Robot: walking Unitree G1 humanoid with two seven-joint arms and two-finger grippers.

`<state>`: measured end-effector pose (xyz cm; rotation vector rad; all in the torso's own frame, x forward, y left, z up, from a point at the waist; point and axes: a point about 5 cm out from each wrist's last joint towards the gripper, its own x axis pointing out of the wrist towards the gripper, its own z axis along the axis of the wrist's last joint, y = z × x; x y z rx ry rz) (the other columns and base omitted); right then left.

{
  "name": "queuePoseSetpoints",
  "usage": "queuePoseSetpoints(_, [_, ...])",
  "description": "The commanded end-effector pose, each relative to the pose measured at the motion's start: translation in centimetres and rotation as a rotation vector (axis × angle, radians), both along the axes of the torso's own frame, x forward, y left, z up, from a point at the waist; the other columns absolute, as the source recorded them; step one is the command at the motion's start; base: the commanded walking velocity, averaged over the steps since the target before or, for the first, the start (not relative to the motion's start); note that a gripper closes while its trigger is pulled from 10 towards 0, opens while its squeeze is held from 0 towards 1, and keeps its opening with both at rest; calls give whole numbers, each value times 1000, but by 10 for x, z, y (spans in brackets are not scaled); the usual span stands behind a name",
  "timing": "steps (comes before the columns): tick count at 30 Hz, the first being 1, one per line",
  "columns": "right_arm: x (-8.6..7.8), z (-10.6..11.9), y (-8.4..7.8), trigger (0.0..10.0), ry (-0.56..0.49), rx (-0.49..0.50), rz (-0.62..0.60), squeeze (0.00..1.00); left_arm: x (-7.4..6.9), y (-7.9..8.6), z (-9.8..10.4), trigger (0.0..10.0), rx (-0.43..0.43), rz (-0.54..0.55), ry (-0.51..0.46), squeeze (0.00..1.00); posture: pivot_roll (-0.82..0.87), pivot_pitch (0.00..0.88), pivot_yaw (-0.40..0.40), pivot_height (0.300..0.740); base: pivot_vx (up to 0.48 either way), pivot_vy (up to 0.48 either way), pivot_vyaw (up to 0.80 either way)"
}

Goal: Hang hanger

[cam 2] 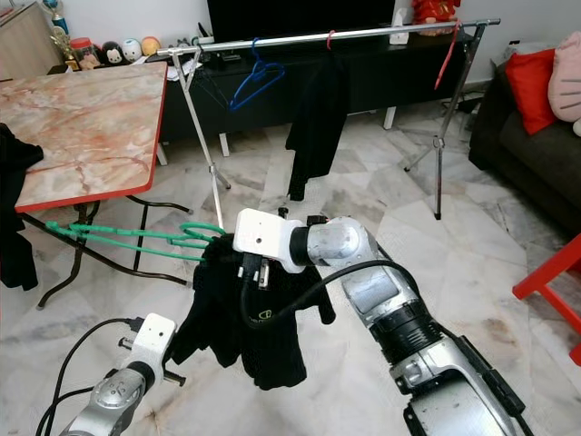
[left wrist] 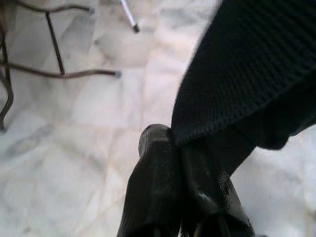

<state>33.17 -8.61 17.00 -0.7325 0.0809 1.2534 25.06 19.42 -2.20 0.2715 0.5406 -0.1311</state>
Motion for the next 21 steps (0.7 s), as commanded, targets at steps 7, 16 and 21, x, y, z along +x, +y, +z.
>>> queuePoseSetpoints(7, [-25, -25, -59, 0, 276, 129, 102, 0, -29, 25, -21, 4000, 37, 172, 125, 0, -142, 0, 69, 740, 0, 0, 0])
queuePoseSetpoints(16, [-47, -51, -90, 0, 415, -23, 196, 0, -34, 34, -22, 10000, 43, 203, 148, 0, -137, 0, 75, 740, 0, 0, 0])
queuePoseSetpoints(21, [-53, -67, -112, 0, 416, -290, 202, 0, -36, 38, -22, 10000, 48, 210, 155, 0, -135, 0, 80, 740, 0, 0, 0])
